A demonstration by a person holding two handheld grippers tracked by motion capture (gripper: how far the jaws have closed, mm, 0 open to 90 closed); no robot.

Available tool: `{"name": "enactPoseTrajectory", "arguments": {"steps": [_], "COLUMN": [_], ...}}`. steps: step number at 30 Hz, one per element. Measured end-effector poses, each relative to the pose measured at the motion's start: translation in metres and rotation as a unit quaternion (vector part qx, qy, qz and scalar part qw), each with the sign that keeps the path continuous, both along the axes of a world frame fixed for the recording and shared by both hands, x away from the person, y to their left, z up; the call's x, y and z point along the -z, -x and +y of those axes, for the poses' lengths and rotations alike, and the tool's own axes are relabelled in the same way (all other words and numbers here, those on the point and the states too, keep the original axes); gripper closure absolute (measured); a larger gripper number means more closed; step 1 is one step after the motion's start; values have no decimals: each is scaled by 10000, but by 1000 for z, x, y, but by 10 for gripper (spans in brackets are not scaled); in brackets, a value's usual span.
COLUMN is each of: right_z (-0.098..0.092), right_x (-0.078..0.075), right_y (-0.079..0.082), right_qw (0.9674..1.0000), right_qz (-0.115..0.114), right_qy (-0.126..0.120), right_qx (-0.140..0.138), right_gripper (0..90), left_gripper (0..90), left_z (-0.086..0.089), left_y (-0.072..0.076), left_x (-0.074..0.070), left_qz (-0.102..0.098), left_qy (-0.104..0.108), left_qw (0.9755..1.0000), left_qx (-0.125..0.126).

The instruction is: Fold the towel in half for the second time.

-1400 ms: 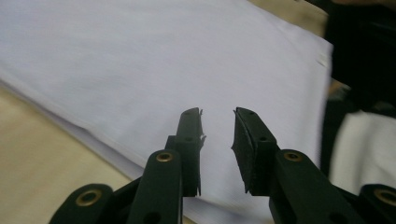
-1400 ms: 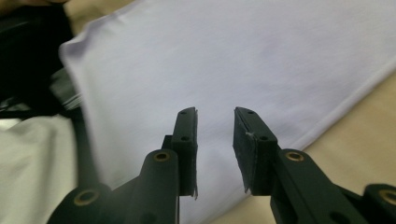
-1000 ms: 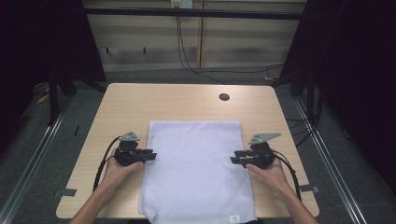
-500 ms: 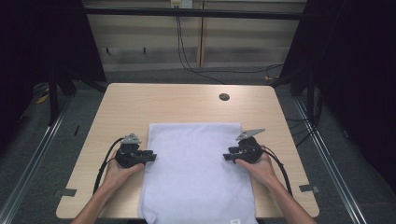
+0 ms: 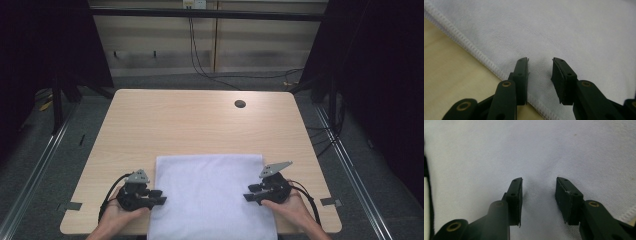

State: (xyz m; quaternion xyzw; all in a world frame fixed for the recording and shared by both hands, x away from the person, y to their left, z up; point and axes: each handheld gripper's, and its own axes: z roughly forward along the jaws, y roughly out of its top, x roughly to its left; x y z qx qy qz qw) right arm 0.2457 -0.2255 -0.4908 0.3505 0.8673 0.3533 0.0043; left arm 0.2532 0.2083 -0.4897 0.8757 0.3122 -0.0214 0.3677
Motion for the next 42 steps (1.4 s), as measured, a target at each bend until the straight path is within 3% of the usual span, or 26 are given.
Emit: {"name": "enactPoseTrajectory", "arguments": {"steps": [3, 4, 6, 9, 11, 12, 14, 16, 17, 21, 22, 25, 30, 32, 34, 35, 37, 39, 42], "right_z": [1, 0, -6, -24, -36, -40, -50, -53, -53, -55, -55, -52, -49, -48, -46, -45, -42, -42, -43], "right_x": [-3, -4, -11, -25, -30, -32, -35, -36, -35, -25, -21, -12, -5, -3, 2, 4, 5, 2, -6], "right_y": [13, 14, 11, -13, -31, -38, -57, -71, -77, -95, -97, -100, -99, -96, -92, -90, -89, -90, -97], "right_qw": [9999, 9999, 9991, 9966, 9945, 9935, 9906, 9900, 9898, 9891, 9898, 9932, 9969, 9977, 9982, 9984, 9989, 9989, 9978], "right_qz": [54, 10, -365, -647, -769, -779, -862, -845, -844, -784, -695, -587, -312, -252, -207, -198, -129, -93, -223], "right_qy": [36, 36, -173, -366, -377, -456, -520, -538, -494, -537, -604, -306, -280, -165, -70, 38, 4, -44, -141], "right_qx": [-90, -143, -114, 352, 601, 696, 928, 990, 1036, 1128, 1084, 957, 669, 600, 551, 519, 443, 466, 604], "right_gripper": [577, 594, 644, 625, 619, 612, 601, 593, 581, 555, 551, 527, 543, 549, 601, 701, 819, 856, 864], "left_gripper": [652, 651, 647, 646, 635, 630, 613, 593, 585, 533, 513, 475, 444, 492, 626, 739, 827, 847, 850], "left_z": [6, 8, 10, 13, 13, 12, 11, 6, 6, 6, 7, 10, 16, 14, 9, 8, 6, 10, 17], "left_y": [5, 3, -9, -38, -53, -66, -77, -88, -92, -102, -104, -107, -109, -107, -102, -100, -97, -99, -110], "left_x": [0, -1, -4, -11, -14, -14, -14, -13, -11, -3, -1, 4, 11, 12, 11, 11, 9, 6, -2], "left_qz": [33, 12, -91, -251, -376, -400, -390, -476, -537, -486, -483, -415, -371, -375, -351, -336, -320, -272, -419], "left_qy": [193, 287, 425, 616, 582, 590, 599, 437, 466, 283, 256, 199, 230, 244, 185, 155, 101, 253, 498], "left_qw": [9997, 9995, 9990, 9971, 9966, 9961, 9957, 9959, 9950, 9958, 9960, 9960, 9963, 9971, 9985, 9987, 9991, 9987, 9956], "left_qx": [164, 89, -45, -377, -453, -529, -582, -636, -707, -721, -709, -762, -737, -623, -366, -336, -258, -355, -668]}}
